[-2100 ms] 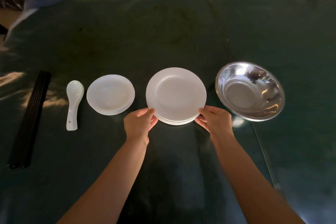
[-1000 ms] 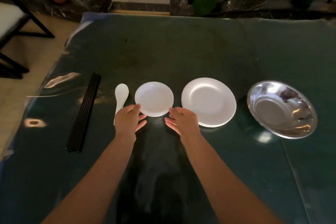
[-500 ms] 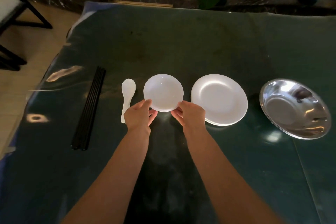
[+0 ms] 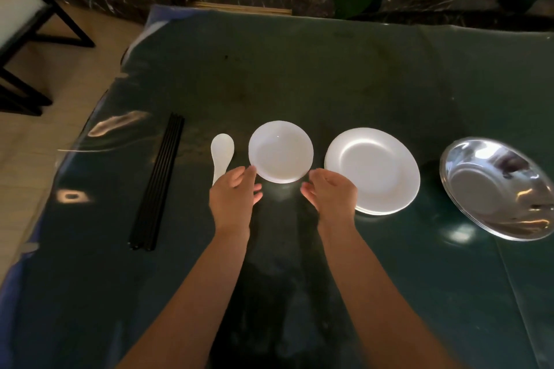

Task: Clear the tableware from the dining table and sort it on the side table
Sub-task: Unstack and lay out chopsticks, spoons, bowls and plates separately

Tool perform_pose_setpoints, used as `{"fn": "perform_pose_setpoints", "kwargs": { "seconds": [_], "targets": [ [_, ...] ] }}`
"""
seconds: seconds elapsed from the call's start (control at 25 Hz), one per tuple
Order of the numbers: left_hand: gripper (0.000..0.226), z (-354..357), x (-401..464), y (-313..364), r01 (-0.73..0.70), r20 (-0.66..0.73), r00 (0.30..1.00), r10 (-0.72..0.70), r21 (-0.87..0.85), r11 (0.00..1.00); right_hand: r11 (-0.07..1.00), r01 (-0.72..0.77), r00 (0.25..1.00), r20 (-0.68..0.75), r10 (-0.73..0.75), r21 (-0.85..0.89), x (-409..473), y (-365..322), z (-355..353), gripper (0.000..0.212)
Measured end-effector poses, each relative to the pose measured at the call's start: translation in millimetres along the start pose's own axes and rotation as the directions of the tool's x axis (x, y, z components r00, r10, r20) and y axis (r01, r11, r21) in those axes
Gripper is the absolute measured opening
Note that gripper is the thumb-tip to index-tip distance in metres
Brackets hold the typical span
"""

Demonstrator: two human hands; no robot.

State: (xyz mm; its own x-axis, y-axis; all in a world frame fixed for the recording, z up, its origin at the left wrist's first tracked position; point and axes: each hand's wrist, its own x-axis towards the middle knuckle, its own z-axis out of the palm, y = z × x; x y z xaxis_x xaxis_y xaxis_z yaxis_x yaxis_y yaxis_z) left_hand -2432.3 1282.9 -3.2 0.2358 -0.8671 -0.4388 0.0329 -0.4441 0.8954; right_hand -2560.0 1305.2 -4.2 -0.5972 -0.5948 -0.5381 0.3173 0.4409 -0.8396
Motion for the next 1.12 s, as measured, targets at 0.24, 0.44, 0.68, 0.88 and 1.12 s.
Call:
{"fn": "perform_pose_setpoints", "kwargs": {
  "seconds": [0.24, 0.44, 0.68, 0.88, 1.12],
  "targets": [
    [0.040, -87, 19, -26, -0.793, 0.587, 0.495, 0.641, 0.607, 0.056, 0.305, 0.815, 0.566, 0.563, -0.602, -0.493, 17, -67, 55, 0.033],
    [0.037, -93, 42, -26, -0.815, 0.736, 0.448, 0.508, 0.570, -0.107, -0.238, 0.896, 0.343, 0.925, -0.162, -0.374, 52, -69, 131, 0.049],
    [0.035, -101, 57, -20, -0.842, 0.799, 0.419, 0.431, 0.520, -0.143, -0.314, 0.901, 0.306, 0.951, -0.028, -0.299, 64, -51, 157, 0.044],
    [0.027, -104, 66, -18, -0.866, 0.822, 0.377, 0.428, 0.477, -0.154, -0.271, 0.912, 0.311, 0.950, -0.030, -0.307, 65, -52, 169, 0.038],
    [0.027, -103, 80, -8, -0.872, 0.831, 0.342, 0.439, 0.454, -0.180, -0.195, 0.907, 0.362, 0.928, -0.087, -0.372, 67, -56, 180, 0.037]
  ]
}}
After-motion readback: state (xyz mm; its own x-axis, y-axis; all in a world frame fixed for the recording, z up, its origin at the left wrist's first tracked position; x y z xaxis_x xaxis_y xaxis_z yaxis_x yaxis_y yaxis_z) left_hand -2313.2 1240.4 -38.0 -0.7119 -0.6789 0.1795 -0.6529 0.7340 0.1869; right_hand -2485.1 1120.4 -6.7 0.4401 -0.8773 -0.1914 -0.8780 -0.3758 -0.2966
